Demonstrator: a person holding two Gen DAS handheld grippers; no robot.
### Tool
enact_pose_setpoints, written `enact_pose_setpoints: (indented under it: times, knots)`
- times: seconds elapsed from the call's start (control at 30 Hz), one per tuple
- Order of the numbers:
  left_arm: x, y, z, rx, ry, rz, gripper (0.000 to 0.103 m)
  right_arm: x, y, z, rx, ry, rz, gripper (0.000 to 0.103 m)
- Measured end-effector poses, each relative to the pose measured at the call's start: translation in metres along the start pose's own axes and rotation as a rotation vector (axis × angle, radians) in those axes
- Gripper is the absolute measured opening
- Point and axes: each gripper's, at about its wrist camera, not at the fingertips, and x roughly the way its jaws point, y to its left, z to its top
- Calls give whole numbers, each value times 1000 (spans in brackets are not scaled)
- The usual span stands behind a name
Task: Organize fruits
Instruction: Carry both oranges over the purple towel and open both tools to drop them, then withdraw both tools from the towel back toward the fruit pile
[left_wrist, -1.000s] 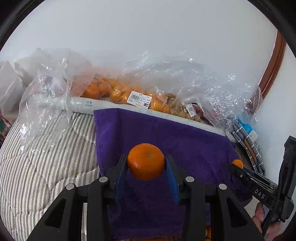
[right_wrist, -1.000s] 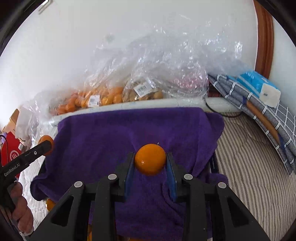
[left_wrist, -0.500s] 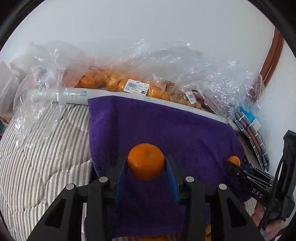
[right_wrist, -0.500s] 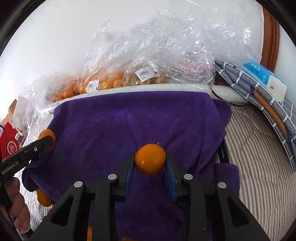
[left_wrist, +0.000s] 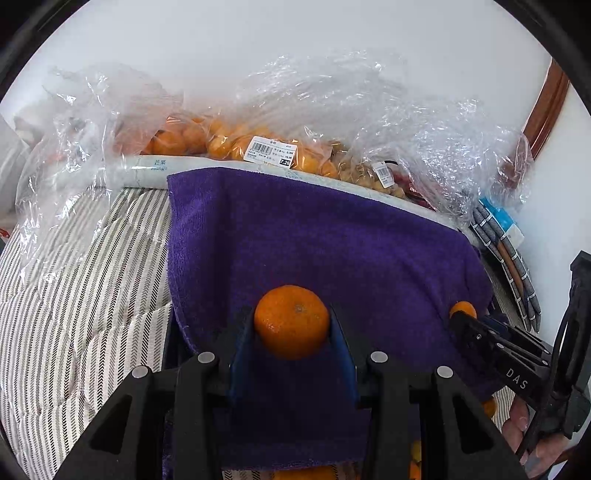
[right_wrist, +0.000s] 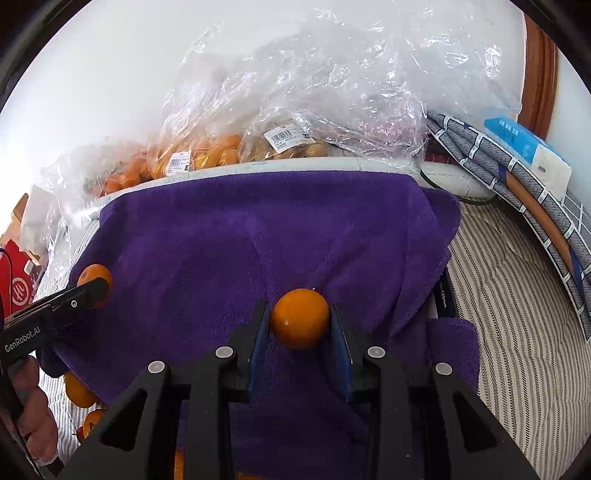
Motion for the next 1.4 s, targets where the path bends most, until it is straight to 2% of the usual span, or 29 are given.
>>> enact_pose_setpoints:
  times: [0.27,0.37,0.43,0.57,1.1,1.4]
  knots:
    - [-5,-1,0,2,-23,-8,39,-11,-4,0,8,-32,-5,47]
    - [-10,-2,1,4,-48,-18,47,-18,-3,1,10,-73,-12,53]
    - [-14,-3,1,6,-60,-26,49,-24,-4,1,15,-102,-12,55]
    - [-18,-4,1,14,-81,-30,52,-31,-6,1,17,-137,-12,55]
    - [-35,-3,1,4,-174,-9,53,-45,-3,3,14,-189,-26,55]
    - [-52,-12,5,15,-174,-64,52,-71,2,3,11,-167,-18,55]
